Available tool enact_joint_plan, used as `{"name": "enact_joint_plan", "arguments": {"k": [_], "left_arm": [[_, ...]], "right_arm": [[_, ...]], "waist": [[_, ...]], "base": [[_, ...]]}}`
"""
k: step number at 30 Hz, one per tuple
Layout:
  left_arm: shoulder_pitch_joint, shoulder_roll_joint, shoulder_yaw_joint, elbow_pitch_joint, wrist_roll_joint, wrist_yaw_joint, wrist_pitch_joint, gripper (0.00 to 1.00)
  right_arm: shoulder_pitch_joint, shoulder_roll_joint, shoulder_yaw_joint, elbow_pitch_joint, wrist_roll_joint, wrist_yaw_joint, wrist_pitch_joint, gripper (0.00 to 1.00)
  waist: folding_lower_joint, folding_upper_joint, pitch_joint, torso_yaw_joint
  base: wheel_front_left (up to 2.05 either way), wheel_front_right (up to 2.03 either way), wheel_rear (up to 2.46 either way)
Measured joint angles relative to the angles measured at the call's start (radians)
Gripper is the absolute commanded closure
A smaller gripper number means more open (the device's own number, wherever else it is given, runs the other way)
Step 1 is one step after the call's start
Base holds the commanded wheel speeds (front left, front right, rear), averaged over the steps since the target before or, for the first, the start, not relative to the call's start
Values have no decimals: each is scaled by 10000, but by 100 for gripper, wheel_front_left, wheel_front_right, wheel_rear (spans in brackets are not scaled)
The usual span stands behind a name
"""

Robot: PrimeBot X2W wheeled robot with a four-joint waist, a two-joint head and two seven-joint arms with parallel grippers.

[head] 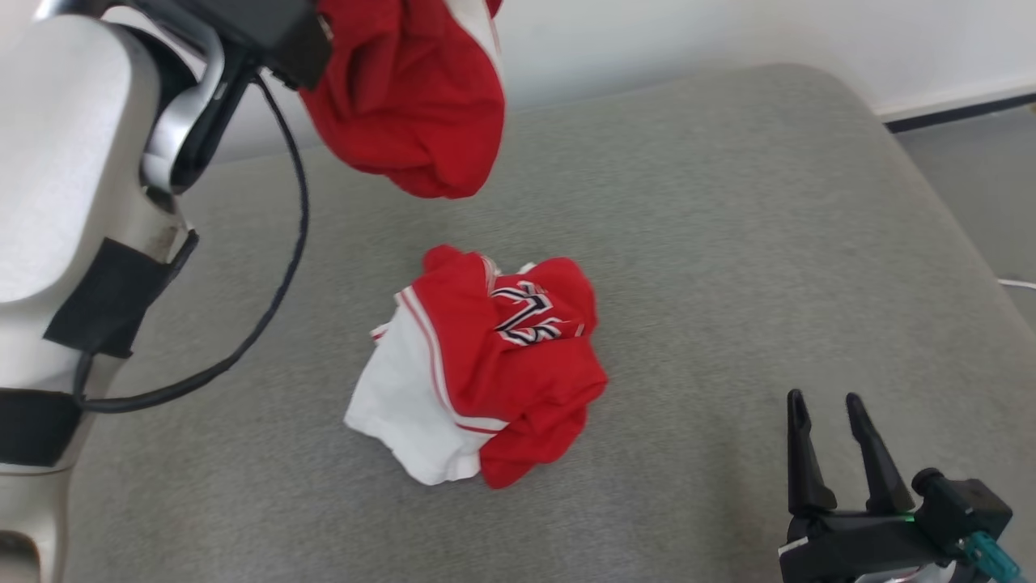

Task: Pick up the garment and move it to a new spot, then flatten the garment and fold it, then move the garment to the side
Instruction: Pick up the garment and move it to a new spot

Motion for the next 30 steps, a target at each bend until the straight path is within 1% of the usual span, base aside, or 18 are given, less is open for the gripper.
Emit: {"name": "enact_joint_plan", "arguments": {"k": [4, 8, 15, 16, 21, 26, 30], "left_arm": [[106, 247, 84, 104, -15, 35, -151, 100], [390, 554, 270, 88, -77, 132, -364, 100], [1006, 1097, 667, 86, -268, 353, -750, 100], [1200, 1312, 788, 111, -303, 403, -851, 100], [1589, 1791, 1145, 182, -443, 539, -1070, 100], [1705, 2351, 1611, 441, -679, 625, -1256, 100], [1854, 2798, 1973, 832, -826, 694, -1400, 100]], "right_arm": [[-85, 0, -163, -370, -240, 0, 0, 0], [-152, 2, -420, -913, -566, 0, 0, 0], [-225, 2, -439, -1561, -1175, 0, -2, 0], [-293, 6, -389, -1735, -1369, 0, 0, 0], [-357, -17, -332, -2176, -1921, 0, 0, 0], [-403, -104, -251, -2777, -2157, 0, 230, 0], [-448, -192, -192, -3216, -2238, 0, 527, 0]], "waist": [[0, 0, 110, 499], [0, 0, 264, 1139], [0, 0, 572, 2465], [0, 0, 666, 2839], [1, 0, 914, 3680], [-1, 0, 1225, 4342], [0, 0, 1570, 4639]], "base": [[0, 0, 0], [0, 0, 0], [0, 0, 0], [0, 0, 0], [0, 0, 0], [0, 0, 0], [0, 0, 0]]}}
